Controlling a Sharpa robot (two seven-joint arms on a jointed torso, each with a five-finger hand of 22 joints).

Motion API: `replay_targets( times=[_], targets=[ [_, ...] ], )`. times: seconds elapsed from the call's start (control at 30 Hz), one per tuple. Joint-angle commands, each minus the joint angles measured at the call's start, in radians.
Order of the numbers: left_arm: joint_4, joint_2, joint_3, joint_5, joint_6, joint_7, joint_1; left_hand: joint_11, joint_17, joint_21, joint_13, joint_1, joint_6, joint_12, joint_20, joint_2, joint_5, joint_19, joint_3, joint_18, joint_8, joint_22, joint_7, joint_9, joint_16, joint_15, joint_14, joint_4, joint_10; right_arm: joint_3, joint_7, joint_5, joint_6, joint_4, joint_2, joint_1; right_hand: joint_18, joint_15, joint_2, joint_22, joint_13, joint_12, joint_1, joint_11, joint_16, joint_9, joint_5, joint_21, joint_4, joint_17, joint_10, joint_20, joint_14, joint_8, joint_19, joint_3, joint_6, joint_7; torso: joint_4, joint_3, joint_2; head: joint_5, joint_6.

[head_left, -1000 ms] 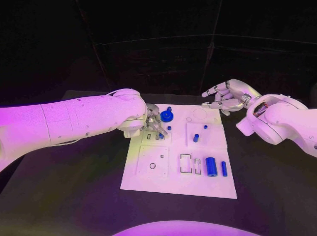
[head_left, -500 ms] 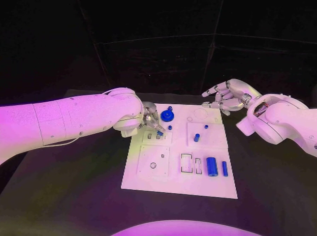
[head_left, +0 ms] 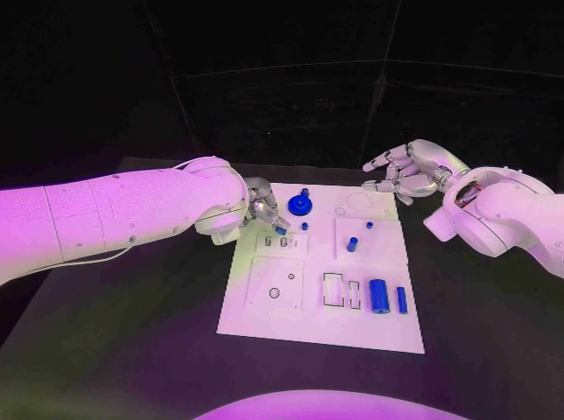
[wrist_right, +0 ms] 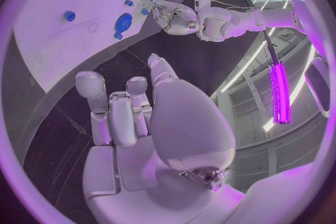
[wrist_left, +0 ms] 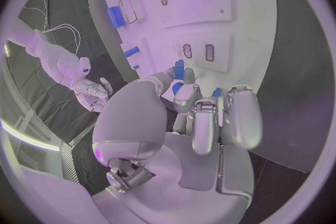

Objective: Assemble the parts on the task board

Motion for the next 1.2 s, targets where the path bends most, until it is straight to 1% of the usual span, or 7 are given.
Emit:
replay_targets(
  times=[0.03,0.17,0.33,0.5,0.83,1.03,1.2],
  targets=[
    [0.004,0.001,0.0,0.0,-0.05,0.013,-0.009,-0.001,0.263,-0.002,0.001,-0.013,-0.003,0.003,0.0,0.0,0.003,0.005,0.157,0.0,0.006,0.001,-0.004,0.001,0.003,0.002,0.104,-0.151,0.005,0.001,0.008,-0.002,0.004,0.001,0.0,0.002,0.011,-0.007,0.005,-0.001,-0.002,-0.003,-0.001,0.001,-0.005,0.0,0.006,-0.004,-0.003,0.0,0.003,-0.008,0.038,0.002,0.001,-0.003,0.001,0.0,0.0003,-0.0003,0.0,0.001,-0.001],
    [-0.002,0.005,-0.001,-0.003,-0.044,0.008,-0.019,-0.001,0.263,-0.003,0.0,-0.016,-0.004,0.002,-0.001,-0.002,0.003,0.005,0.165,0.0,0.008,0.001,-0.004,0.003,0.003,0.002,0.104,-0.153,0.004,0.001,0.008,-0.003,0.002,0.001,0.002,0.002,0.011,-0.007,0.005,-0.001,-0.002,-0.003,-0.001,0.001,-0.005,0.0,0.006,-0.004,-0.003,0.0,0.003,-0.008,0.038,0.002,0.001,-0.003,0.001,0.0,-0.0045,-0.0001,0.003,0.004,0.0],
    [-0.01,0.009,-0.001,-0.003,-0.036,0.004,-0.025,0.0,0.263,-0.004,-0.001,-0.022,-0.005,0.001,-0.001,-0.003,0.003,0.004,0.169,0.0,0.01,-0.001,-0.003,0.005,0.003,0.002,0.104,-0.153,0.004,0.001,0.006,-0.004,0.0,0.002,0.002,0.002,0.012,-0.007,0.006,-0.002,-0.003,-0.004,-0.002,0.001,-0.006,-0.001,0.008,-0.004,-0.002,-0.002,0.003,-0.008,0.038,0.003,0.0,-0.004,0.001,0.0,-0.0035,0.0014,0.002,0.003,-0.003],
    [-0.017,0.014,-0.001,-0.004,-0.024,0.001,-0.028,0.0,0.263,-0.004,-0.002,-0.022,-0.005,0.001,-0.001,-0.003,0.003,0.004,0.17,0.0,0.01,-0.001,-0.003,0.005,0.003,0.002,0.104,-0.152,0.004,0.001,0.005,-0.005,-0.002,0.002,0.003,0.002,0.011,-0.007,0.007,-0.002,-0.003,-0.003,-0.001,0.001,-0.006,-0.001,0.009,-0.004,-0.002,-0.001,0.003,-0.008,0.038,0.003,0.0,-0.003,0.001,0.0,-0.0015,0.0001,0.003,0.003,-0.005],
    [-0.021,0.018,-0.001,-0.004,0.008,-0.006,-0.036,0.0,0.263,-0.005,-0.007,-0.031,-0.004,-0.002,0.0,-0.006,0.002,0.004,0.173,0.0,0.012,-0.001,-0.004,0.007,0.003,0.003,0.104,-0.151,0.002,0.001,0.005,-0.005,-0.001,0.001,0.006,0.002,0.011,-0.007,0.007,-0.002,-0.003,-0.003,-0.001,0.001,-0.006,-0.001,0.009,-0.004,-0.002,-0.001,0.003,-0.008,0.038,0.003,0.0,-0.003,0.001,0.0,-0.004,0.0006,0.003,0.006,-0.005],
    [-0.016,0.017,-0.001,-0.004,0.028,-0.01,-0.038,0.0,0.263,-0.005,-0.008,-0.031,-0.004,-0.003,0.0,-0.006,0.002,0.004,0.174,0.0,0.012,-0.002,-0.004,0.007,0.003,0.003,0.104,-0.151,0.002,0.001,0.004,-0.005,0.0,0.0,0.006,0.002,0.011,-0.007,0.009,-0.002,-0.003,-0.003,-0.001,0.001,-0.006,-0.001,0.011,-0.004,-0.002,-0.001,0.004,-0.008,0.038,0.004,0.001,-0.002,0.001,0.0,-0.0012,0.0008,0.003,0.007,-0.005],
    [-0.014,0.015,-0.001,-0.004,0.036,-0.014,-0.039,0.0,0.263,-0.005,-0.008,-0.031,-0.004,-0.003,0.0,-0.006,0.002,0.004,0.174,0.0,0.012,-0.002,-0.004,0.007,0.003,0.003,0.104,-0.151,0.002,0.001,0.004,-0.005,0.001,0.0,0.008,0.002,0.011,-0.007,0.01,-0.002,-0.004,-0.003,-0.001,0.001,-0.006,-0.001,0.012,-0.005,-0.001,-0.002,0.003,-0.008,0.038,0.004,0.001,-0.001,0.001,0.0,-0.0019,0.0006,0.003,0.009,-0.005]
  ],
)
